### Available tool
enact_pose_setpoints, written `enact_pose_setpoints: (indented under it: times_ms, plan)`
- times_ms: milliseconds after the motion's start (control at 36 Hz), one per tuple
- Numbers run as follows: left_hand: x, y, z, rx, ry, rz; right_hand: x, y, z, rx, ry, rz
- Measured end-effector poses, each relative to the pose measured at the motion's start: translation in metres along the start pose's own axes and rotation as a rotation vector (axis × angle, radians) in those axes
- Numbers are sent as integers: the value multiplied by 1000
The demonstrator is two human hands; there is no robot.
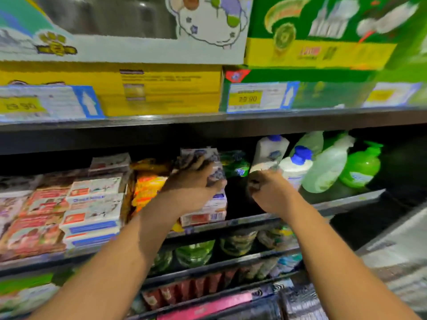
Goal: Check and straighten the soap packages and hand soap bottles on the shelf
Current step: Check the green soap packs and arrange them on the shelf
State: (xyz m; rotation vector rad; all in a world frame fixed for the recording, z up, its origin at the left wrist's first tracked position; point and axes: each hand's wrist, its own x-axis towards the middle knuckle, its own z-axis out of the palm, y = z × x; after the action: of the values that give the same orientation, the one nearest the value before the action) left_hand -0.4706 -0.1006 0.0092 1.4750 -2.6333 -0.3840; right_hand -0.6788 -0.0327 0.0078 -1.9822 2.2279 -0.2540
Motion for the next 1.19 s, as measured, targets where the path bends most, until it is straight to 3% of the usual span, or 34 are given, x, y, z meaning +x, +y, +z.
enact_pose_setpoints:
  times_ms: [83,194,361,639,889,1000,1194]
  plan:
    - [3,10,-3,19,-32,-46,11,1,12,-52,81,-47]
    - [2,17,-3,74,65,-22,25,-3,21,-63,-59,-74]
    - [-2,13,5,151,66,-9,51,0,41,54,56,-63]
    - [-5,7,2,32,76,-17,61,-7,46,-27,38,-1]
    - [-3,6,0,41,25,-35,62,-9,30,-204,137,-4]
    - [-3,9,-2,131,5,4,62,-5,34,-176,114,20]
    - [8,18,-7,35,-22,-31,62,-3,45,-96,137,8]
